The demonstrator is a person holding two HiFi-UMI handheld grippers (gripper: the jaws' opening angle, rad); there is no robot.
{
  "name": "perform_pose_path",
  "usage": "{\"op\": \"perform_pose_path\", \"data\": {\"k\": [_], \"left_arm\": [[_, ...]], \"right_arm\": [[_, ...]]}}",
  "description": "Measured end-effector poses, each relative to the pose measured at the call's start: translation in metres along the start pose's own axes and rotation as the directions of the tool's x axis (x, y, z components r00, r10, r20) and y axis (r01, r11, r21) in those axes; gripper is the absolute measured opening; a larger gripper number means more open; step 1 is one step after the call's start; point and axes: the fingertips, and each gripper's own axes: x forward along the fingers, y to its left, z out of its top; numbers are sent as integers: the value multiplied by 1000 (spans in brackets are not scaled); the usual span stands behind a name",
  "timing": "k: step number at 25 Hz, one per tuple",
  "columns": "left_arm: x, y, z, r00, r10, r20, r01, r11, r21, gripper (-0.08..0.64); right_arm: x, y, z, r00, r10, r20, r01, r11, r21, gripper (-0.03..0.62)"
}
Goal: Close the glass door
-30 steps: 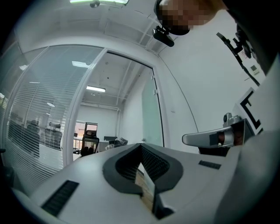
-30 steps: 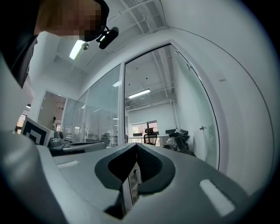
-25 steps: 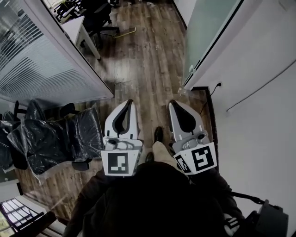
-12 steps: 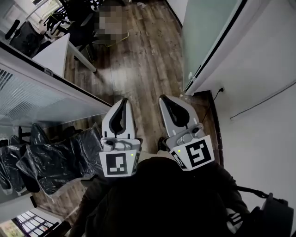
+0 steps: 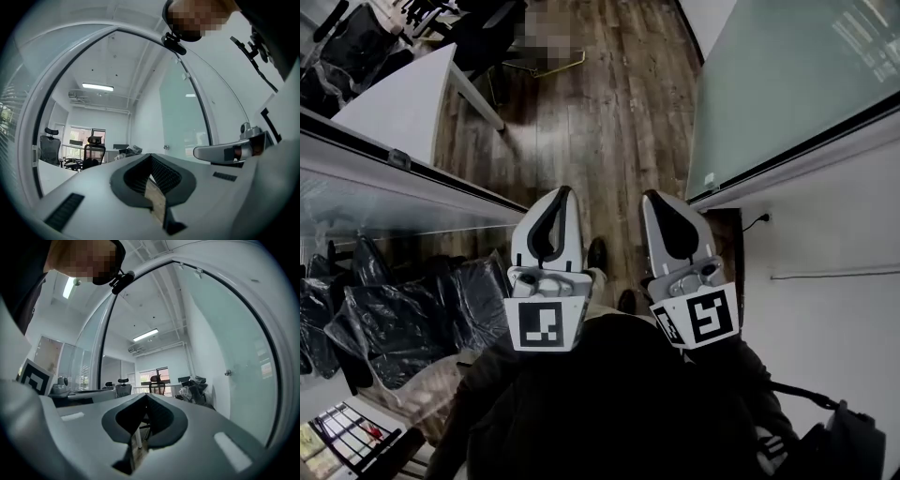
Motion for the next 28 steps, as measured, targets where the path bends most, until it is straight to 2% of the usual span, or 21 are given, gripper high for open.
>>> {"op": "perform_pose_path", "data": {"k": [5, 9, 13, 17, 23, 28], "left_arm": [[70, 48, 2, 999, -30, 19, 30, 1000, 3, -3], [104, 76, 5, 999, -46, 18, 46, 999, -14, -3], [142, 73, 10, 996, -84, 31, 84, 996, -8, -3], [192, 70, -2, 994, -109, 10, 109, 994, -6, -3], [287, 61, -14, 991, -135, 10, 135, 991, 14, -3], [376, 45, -10, 991, -128, 35, 128, 992, -5, -3]], "right_arm": [[85, -22, 4, 1000, -5, 13, 5, 1000, 9, 3], [125, -30, 12, 1000, -17, 11, 17, 1000, -15, 3], [142, -60, 24, 998, -57, 25, 57, 998, -27, 3], [166, -102, 25, 996, -88, 36, 89, 995, -35, 3], [216, -183, 21, 992, -110, 59, 112, 993, -29, 3], [252, -260, 33, 990, -111, 89, 115, 992, -44, 2]]}}
